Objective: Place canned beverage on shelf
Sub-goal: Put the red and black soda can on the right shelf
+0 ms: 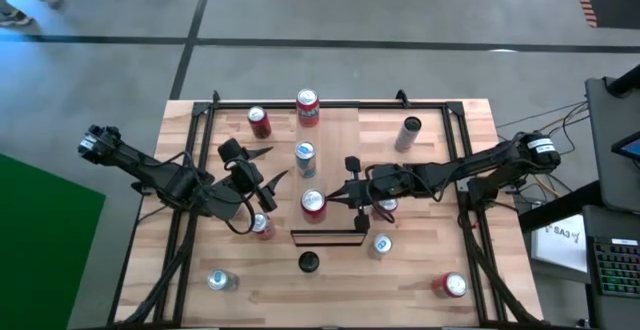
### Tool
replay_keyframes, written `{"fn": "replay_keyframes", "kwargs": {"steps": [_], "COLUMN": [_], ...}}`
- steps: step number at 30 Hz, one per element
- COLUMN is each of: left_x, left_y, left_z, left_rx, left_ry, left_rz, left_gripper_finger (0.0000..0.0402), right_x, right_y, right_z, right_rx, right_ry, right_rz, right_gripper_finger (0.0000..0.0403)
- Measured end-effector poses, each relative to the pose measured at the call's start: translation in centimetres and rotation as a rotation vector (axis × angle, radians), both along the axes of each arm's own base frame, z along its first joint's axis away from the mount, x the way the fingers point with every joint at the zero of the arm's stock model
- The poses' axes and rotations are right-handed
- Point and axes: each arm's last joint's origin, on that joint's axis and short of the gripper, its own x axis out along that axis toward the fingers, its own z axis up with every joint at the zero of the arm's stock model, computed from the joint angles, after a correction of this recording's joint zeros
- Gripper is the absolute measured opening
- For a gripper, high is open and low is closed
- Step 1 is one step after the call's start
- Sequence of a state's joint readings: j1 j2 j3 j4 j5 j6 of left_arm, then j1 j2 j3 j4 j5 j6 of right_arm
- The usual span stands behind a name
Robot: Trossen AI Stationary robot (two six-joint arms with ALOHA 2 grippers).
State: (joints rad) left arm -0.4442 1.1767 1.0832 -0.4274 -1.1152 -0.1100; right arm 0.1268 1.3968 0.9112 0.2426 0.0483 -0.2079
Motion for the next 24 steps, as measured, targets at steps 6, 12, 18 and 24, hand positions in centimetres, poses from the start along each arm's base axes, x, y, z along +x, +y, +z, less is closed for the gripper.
{"fn": "replay_keyframes", "kwargs": {"steps": [6,12,18,24], "left_x": [0.0,0.1,0.2,0.2], "left_y": [0.0,-0.2,-0.2,-0.2], "left_z": [0.0,0.0,0.2,0.6], "left_rx": [-0.017,-0.043,-0.023,-0.006], "left_ry": [-0.010,-0.007,-0.008,-0.008], "left_rz": [-0.006,-0.041,-0.050,-0.058], "left_gripper_finger": [0.0279,0.0279,0.0279,0.0279], "right_x": [-0.5,-0.4,0.2,0.7], "right_y": [-0.1,0.2,0.3,0.4], "right_z": [0.2,0.2,-0.3,-0.3], "right_rx": [0.015,0.045,0.048,0.046], "right_ry": [0.025,0.029,0.001,-0.036], "right_rz": [-0.011,0.019,0.023,0.026], "right_gripper_finger": [0.0009,0.0009,0.0009,0.0009]}}
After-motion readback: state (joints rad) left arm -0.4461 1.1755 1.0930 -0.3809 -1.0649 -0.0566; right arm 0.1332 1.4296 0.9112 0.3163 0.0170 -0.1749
